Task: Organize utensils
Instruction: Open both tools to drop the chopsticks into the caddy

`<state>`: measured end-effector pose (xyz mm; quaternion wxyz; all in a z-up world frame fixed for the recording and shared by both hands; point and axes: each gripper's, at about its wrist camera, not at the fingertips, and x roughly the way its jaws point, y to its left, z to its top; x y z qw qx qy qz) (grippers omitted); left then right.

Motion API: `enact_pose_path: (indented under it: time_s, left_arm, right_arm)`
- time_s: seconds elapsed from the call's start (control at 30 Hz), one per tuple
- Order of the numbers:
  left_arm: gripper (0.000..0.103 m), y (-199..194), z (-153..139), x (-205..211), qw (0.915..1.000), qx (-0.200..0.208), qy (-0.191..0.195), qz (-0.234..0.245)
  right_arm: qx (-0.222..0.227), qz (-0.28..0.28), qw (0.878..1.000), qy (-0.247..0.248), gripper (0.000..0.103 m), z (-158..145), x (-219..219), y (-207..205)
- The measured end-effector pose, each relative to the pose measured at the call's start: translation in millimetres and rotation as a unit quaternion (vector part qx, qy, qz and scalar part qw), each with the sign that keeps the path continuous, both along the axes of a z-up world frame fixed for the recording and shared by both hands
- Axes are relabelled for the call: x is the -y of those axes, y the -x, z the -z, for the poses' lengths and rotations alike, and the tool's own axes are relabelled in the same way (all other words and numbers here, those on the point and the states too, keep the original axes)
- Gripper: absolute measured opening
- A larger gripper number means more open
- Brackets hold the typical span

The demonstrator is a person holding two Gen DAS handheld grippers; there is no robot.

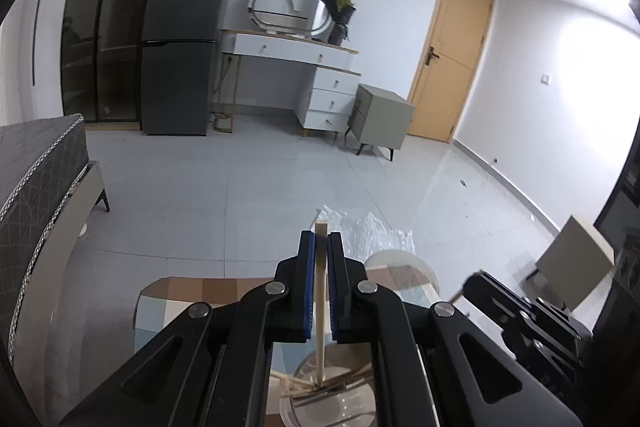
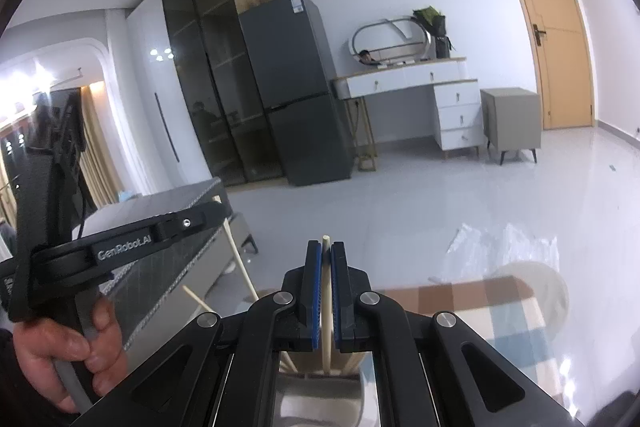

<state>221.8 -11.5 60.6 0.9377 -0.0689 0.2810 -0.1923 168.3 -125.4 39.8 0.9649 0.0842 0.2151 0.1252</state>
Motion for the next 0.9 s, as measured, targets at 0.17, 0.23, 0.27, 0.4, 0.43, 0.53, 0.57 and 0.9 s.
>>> enact_pose_path:
  time_s: [0.17, 0.23, 0.27, 0.4, 0.43, 0.53, 0.57, 0.9]
  left_arm:
    - [0.001, 4.5, 9.5, 5.5, 0.9995, -0.017, -0.020, 0.016]
    - [0.001, 3.4, 13.2, 4.9, 0.9992, -0.027, -0.023, 0.019]
    - [0.001, 3.6, 15.7, 4.9, 0.9989, -0.034, -0.024, 0.023]
    - [0.001, 5.1, 23.5, 4.7, 0.9977, -0.052, -0.029, 0.032]
    - [0.001, 5.4, 25.6, 4.1, 0.9973, -0.059, -0.028, 0.033]
    - [0.001, 5.1, 29.9, 2.9, 0.9952, -0.085, -0.021, 0.045]
    - [0.001, 4.5, 30.6, 2.9, 0.9939, -0.096, -0.018, 0.052]
    - [0.033, 27.6, 21.3, -10.5, 0.9922, -0.124, -0.004, 0.013]
  right_arm:
    - [-0.023, -0.005, 1.000, 0.006, 0.004, 16.9, -2.5, 3.7]
    - [-0.034, -0.008, 0.999, 0.009, 0.004, 23.7, -4.3, 4.3]
    - [-0.038, -0.009, 0.999, 0.011, 0.004, 27.1, -5.0, 4.6]
    - [-0.058, -0.014, 0.998, 0.021, 0.004, 40.8, -10.0, 4.1]
    - [-0.062, -0.013, 0.998, 0.025, 0.004, 43.3, -10.9, 4.6]
    - [-0.076, -0.017, 0.997, 0.031, 0.004, 48.6, -10.9, 3.2]
    - [-0.079, -0.017, 0.996, 0.032, 0.004, 49.7, -10.6, 3.6]
    - [-0.075, -0.006, 0.997, 0.012, 0.032, 43.3, 9.5, 40.2]
